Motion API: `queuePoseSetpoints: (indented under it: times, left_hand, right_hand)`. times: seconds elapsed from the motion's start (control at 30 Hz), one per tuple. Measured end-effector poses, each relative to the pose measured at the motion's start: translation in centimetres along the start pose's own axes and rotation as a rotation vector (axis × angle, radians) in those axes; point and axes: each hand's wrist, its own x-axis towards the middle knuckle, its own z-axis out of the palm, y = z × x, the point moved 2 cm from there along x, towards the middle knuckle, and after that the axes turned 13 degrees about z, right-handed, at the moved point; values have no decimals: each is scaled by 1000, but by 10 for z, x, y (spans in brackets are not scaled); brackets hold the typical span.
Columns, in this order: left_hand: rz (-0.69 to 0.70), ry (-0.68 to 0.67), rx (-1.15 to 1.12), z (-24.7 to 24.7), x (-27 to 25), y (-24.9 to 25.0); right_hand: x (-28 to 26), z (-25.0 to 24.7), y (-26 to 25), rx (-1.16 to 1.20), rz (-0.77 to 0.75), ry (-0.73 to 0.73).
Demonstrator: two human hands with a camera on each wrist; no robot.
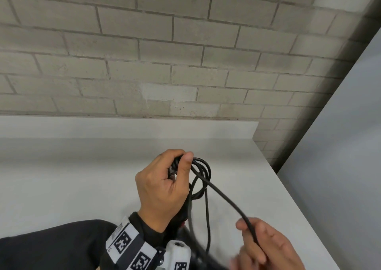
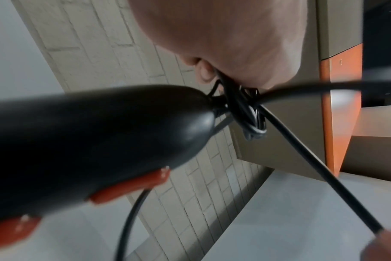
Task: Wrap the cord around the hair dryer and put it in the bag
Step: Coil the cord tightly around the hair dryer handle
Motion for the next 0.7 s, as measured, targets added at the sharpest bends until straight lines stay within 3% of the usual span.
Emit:
queuePoseSetpoints:
  times: [0.03, 0.1, 0.13, 0.27, 0.37, 0.43, 0.5, 0.57, 0.7]
  left_hand:
    - [11, -3, 0, -1, 0, 0]
    - [13, -6, -21, 0, -2, 1]
    - [9, -8, -34, 0, -4, 3]
    - [-11, -12, -51, 5, -7, 8]
    - [-33, -6, -43, 6, -7, 8]
    - [-37, -10, -32, 6, -7, 8]
    - [-35, -15, -25, 5, -8, 9]
    - [-30, -18, -18, 5, -8, 11]
    - [-25, -28, -3, 7, -9, 14]
  right_hand:
    - [-6, -10, -3, -102, 44, 21]
    - [-15, -28, -10, -371, 135, 258]
    - [-20, -29, -16, -460, 99, 391]
    - [-21, -21, -31, -719, -224, 683]
    - [-17, -15, -26, -853, -464, 821]
    - [-15, 5, -23, -948, -657, 867]
    - [-16, 32, -17, -972, -811, 801]
    - [-10, 57, -8, -975, -722, 648]
    - [15, 71, 13, -1094, -248, 448]
